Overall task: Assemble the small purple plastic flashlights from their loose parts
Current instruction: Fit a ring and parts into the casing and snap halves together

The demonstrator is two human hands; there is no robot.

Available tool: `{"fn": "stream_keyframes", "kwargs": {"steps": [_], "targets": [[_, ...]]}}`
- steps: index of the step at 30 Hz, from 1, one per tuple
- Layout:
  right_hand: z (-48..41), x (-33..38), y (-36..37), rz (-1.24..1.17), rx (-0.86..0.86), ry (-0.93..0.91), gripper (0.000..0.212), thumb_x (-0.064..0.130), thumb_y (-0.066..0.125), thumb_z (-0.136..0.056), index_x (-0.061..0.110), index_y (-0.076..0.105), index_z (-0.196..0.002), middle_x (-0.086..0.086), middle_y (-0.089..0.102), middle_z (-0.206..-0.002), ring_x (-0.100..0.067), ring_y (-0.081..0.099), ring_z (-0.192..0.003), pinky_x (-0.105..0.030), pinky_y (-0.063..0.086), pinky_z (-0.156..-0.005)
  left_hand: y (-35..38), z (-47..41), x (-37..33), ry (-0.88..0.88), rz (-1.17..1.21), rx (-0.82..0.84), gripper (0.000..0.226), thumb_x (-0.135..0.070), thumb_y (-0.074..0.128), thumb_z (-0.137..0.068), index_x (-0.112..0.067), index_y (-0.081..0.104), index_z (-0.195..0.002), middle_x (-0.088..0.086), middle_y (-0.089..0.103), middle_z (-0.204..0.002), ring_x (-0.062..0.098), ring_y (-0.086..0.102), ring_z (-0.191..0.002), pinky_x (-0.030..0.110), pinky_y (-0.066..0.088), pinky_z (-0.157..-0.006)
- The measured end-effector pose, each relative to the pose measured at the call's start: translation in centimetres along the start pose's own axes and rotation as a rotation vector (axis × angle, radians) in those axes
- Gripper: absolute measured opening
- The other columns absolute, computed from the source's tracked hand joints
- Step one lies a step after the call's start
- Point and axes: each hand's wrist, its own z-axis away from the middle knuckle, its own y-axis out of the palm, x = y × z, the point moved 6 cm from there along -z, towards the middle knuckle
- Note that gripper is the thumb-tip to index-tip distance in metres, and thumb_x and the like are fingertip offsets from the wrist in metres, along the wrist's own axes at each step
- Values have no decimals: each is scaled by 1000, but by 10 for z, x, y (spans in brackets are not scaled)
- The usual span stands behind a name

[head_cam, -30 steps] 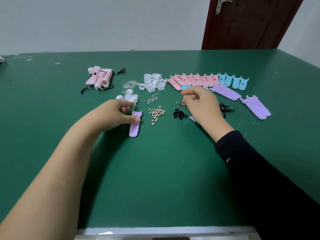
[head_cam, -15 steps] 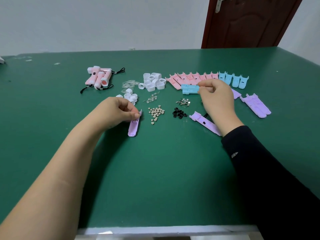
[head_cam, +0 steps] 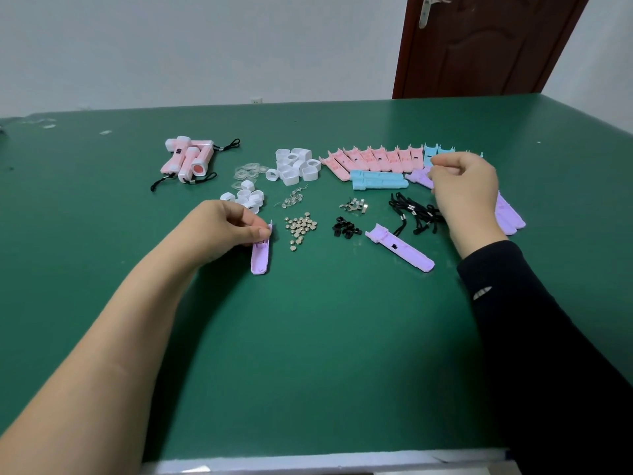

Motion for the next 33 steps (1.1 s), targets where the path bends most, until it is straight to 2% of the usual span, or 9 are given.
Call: {"fn": "stream_keyframes", "kwargs": {"steps": [6, 11, 13, 15, 19, 21, 24, 28, 33], "targets": [[-1, -4, 2, 26, 30, -6, 23, 7, 50, -89, 20, 64, -102, 4, 64, -92, -13, 59, -78, -24, 45, -70, 0, 3, -3, 0, 50, -19, 7, -28, 79, -80, -24, 75, -77, -6, 74, -81, 6, 62, -75, 19, 41, -73], [-4, -6, 2, 55, 50, -10, 24, 6, 49, -90, 19, 64, -104, 5, 63, -90, -15, 60, -76, -25, 49, -67, 0, 3, -4, 2, 36, -19, 8, -26, 80, -79, -21, 74, -75, -4, 74, -80, 8, 60, -75, 19, 40, -71], [-5, -7, 4, 149, 85, -46, 25, 7, 49, -91, 17, 65, -107, 4, 63, -93, -12, 57, -78, -19, 44, -63, 0, 3, -4, 5, 22, -18, 9, -25, 80, -80, -22, 74, -74, -5, 73, -78, 8, 60, -75, 19, 41, -69], [-4, -7, 7, 310, 135, -109, 25, 8, 50, -90, 16, 68, -106, 4, 62, -97, -11, 55, -82, -19, 41, -69, 1, 2, -4, 7, 29, -18, 10, -26, 80, -80, -22, 73, -73, -8, 72, -75, 6, 60, -73, 19, 41, -69], [-3, -6, 11, 523, 201, -179, 16, 14, 55, -89, 21, 69, -85, 4, 65, -90, -24, 58, -98, -31, 47, -85, 0, 3, -3, 18, 101, -22, 10, -28, 79, -80, -24, 73, -73, -10, 69, -68, 0, 58, -61, 21, 40, -68], [0, -4, 15, 576, 256, -200, 12, 22, 60, -88, 25, 67, -79, 4, 65, -89, -30, 52, -109, -36, 45, -90, -1, 1, -3, 33, 98, -56, 11, -27, 78, -81, -24, 72, -73, -12, 68, -66, 2, 56, -61, 21, 41, -67], [9, -3, 25, 667, 342, -222, 10, 34, 67, -85, 28, 66, -77, 6, 64, -89, -29, 41, -113, -36, 42, -86, -2, 0, -5, 56, 95, -104, 10, -25, 75, -84, -23, 71, -75, -17, 64, -61, -1, 53, -57, 20, 41, -65], [15, -4, 35, 741, 377, -224, 18, 24, 59, -92, 20, 67, -77, 4, 67, -95, -30, 40, -115, -40, 43, -86, -3, 0, -6, 72, 112, -145, 9, -24, 73, -86, -23, 70, -78, -13, 64, -68, 10, 54, -68, 24, 42, -69], [12, 0, 33, 687, 290, -212, 25, 22, 50, -96, 11, 70, -86, -6, 63, -107, -31, 39, -115, -40, 37, -85, -1, 0, -12, 108, 60, -188, 13, -23, 68, -89, -27, 67, -77, -15, 64, -72, 2, 54, -65, 6, 37, -56]]}}
